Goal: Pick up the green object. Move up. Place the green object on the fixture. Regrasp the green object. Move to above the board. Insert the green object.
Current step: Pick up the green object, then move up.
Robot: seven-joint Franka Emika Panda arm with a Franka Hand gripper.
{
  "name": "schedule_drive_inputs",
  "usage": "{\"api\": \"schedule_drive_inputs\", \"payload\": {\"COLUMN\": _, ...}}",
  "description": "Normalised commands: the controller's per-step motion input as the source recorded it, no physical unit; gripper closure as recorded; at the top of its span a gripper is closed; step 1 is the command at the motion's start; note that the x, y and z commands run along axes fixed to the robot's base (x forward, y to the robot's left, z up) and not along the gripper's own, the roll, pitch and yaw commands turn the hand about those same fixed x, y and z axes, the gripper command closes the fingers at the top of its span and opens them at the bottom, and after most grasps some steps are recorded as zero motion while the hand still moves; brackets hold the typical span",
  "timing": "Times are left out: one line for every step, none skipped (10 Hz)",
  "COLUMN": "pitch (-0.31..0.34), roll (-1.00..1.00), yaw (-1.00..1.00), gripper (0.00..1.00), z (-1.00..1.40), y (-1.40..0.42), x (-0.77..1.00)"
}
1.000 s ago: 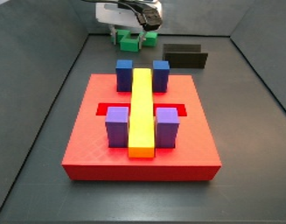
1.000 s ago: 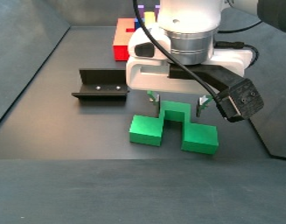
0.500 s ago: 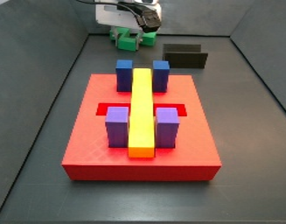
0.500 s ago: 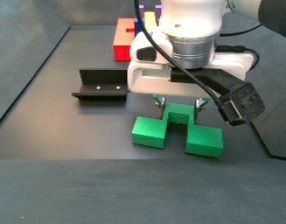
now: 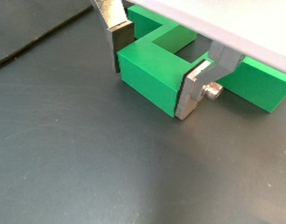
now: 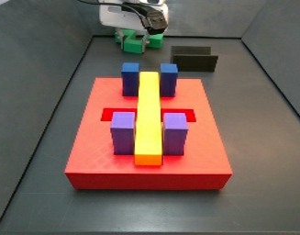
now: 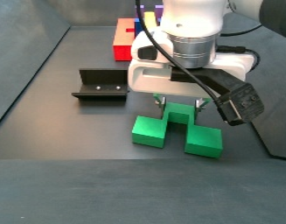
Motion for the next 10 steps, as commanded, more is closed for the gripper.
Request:
{"api": "schedule_drive_inputs", "payload": {"pitch": 0.000, "roll": 0.00, "yaw": 0.00, "gripper": 1.00, "z": 0.00, "y": 0.00, "x": 0.00}}
{"api": "schedule_drive_inputs", "payload": {"pitch": 0.000, "roll": 0.00, "yaw": 0.00, "gripper": 1.00, "z": 0.00, "y": 0.00, "x": 0.00}}
{"api": "schedule_drive_inputs", "payload": {"pitch": 0.000, "roll": 0.00, "yaw": 0.00, "gripper": 1.00, "z": 0.00, "y": 0.00, "x": 0.00}}
{"api": "schedule_drive_inputs", "payload": {"pitch": 0.000, "roll": 0.00, "yaw": 0.00, "gripper": 1.00, "z": 0.00, "y": 0.00, "x": 0.00}}
{"api": "schedule_drive_inputs", "payload": {"pitch": 0.000, "roll": 0.00, "yaw": 0.00, "gripper": 1.00, "z": 0.00, "y": 0.00, "x": 0.00}}
{"api": "schedule_drive_inputs", "payload": {"pitch": 0.000, "roll": 0.00, "yaw": 0.00, "gripper": 1.00, "z": 0.00, "y": 0.00, "x": 0.00}}
{"api": "schedule_drive_inputs", "payload": {"pitch": 0.000, "roll": 0.00, "yaw": 0.00, "gripper": 1.00, "z": 0.00, "y": 0.00, "x": 0.00}}
{"api": "schedule_drive_inputs", "payload": {"pitch": 0.000, "roll": 0.00, "yaw": 0.00, "gripper": 1.00, "z": 0.00, "y": 0.00, "x": 0.00}}
{"api": "schedule_drive_inputs", "payload": {"pitch": 0.000, "roll": 0.00, "yaw": 0.00, "gripper": 1.00, "z": 0.83, "y": 0.00, "x": 0.00}}
{"api": "schedule_drive_inputs", "payload": {"pitch": 0.018, "roll": 0.00, "yaw": -0.04, "gripper": 1.00, "z": 0.80, "y": 0.01, "x": -0.02}}
